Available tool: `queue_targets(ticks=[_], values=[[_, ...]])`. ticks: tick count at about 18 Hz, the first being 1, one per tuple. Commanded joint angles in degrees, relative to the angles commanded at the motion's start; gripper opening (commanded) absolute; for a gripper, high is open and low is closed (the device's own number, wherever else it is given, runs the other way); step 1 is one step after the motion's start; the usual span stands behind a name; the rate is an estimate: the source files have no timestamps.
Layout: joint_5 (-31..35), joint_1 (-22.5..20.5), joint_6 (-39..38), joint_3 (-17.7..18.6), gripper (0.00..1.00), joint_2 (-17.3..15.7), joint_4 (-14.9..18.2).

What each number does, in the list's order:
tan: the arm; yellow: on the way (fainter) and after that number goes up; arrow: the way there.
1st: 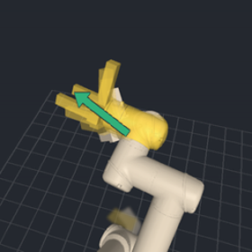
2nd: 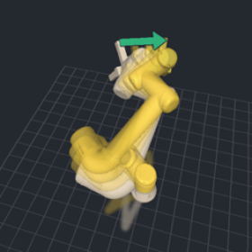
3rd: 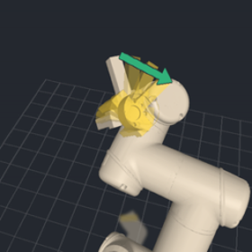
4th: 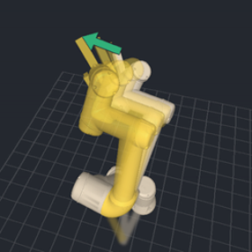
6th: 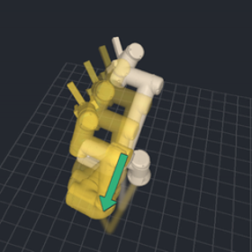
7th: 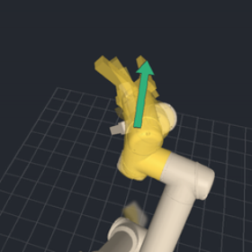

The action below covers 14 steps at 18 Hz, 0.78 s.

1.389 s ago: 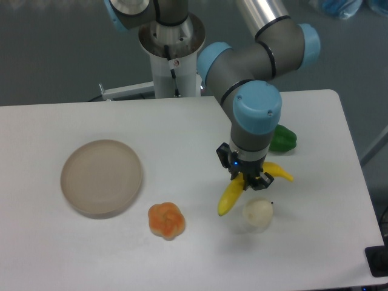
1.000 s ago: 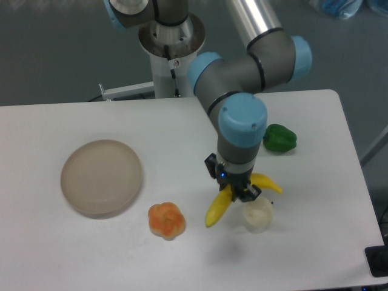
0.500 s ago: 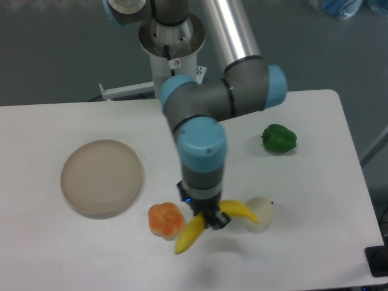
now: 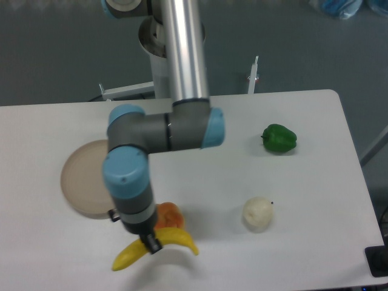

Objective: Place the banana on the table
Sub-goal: 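Lower the banana onto the table beside the orange object, then open the gripper, release the banana, and lift the arm away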

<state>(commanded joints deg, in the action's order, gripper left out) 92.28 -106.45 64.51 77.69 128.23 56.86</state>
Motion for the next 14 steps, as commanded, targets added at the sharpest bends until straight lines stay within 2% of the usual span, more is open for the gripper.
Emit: queue_targets(ticks=[4, 6, 11, 13, 14], values=[[0.9, 2.6, -0.4, 0.8, 0.13, 1.4, -0.4], [0.9, 2.7, -0.3, 1.0, 0.16, 1.8, -2.2], [0.9, 2.8, -0.3, 1.0, 0.25, 2.6, -2.4], [0.9, 2.8, -0.3, 0.8, 0.35, 2.3, -2.4], [0.8, 2.8, -0.4, 0.6, 0.47, 2.1, -2.3]])
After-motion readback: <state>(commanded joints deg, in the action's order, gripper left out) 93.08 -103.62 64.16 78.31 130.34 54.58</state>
